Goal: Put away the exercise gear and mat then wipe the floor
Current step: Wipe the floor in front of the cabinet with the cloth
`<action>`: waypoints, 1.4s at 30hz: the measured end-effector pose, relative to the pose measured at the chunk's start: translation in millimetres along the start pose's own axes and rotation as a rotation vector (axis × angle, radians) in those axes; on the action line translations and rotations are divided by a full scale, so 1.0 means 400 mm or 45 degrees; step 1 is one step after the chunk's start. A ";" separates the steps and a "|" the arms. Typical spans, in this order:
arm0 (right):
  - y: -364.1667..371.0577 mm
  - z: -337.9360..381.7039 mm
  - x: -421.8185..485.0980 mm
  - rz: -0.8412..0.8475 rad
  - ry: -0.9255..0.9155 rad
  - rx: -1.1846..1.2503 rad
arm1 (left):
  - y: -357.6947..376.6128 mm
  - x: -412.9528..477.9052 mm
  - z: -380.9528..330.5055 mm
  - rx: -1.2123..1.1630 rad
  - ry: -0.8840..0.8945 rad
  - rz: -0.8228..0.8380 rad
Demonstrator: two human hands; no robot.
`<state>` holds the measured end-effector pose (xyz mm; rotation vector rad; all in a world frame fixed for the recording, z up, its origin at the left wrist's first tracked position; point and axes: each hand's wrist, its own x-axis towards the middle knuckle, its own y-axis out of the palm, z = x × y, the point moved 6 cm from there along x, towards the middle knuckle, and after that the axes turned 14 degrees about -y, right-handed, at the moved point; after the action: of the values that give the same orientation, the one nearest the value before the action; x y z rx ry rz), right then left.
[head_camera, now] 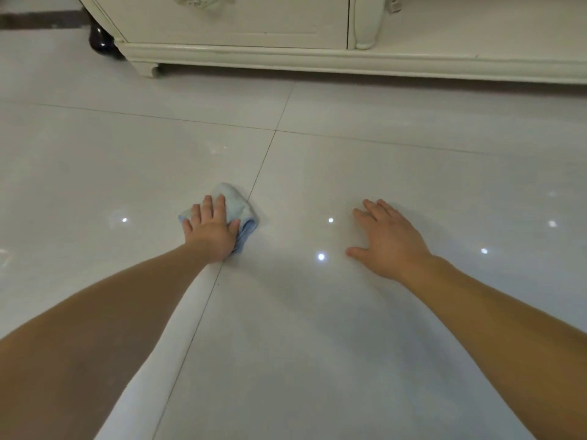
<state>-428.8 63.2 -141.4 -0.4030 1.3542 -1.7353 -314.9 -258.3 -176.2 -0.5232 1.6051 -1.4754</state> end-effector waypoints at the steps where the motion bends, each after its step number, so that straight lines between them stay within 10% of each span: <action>1: 0.001 -0.004 -0.014 0.000 0.002 0.004 | 0.003 -0.015 -0.009 -0.013 0.007 -0.001; 42: 0.006 -0.390 -0.623 0.064 0.196 0.009 | 0.180 -0.736 -0.579 0.154 0.832 0.025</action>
<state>-396.1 355.5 -136.9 -0.2335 1.4542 -1.7584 -327.8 123.0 -171.3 0.0648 1.9774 -1.8276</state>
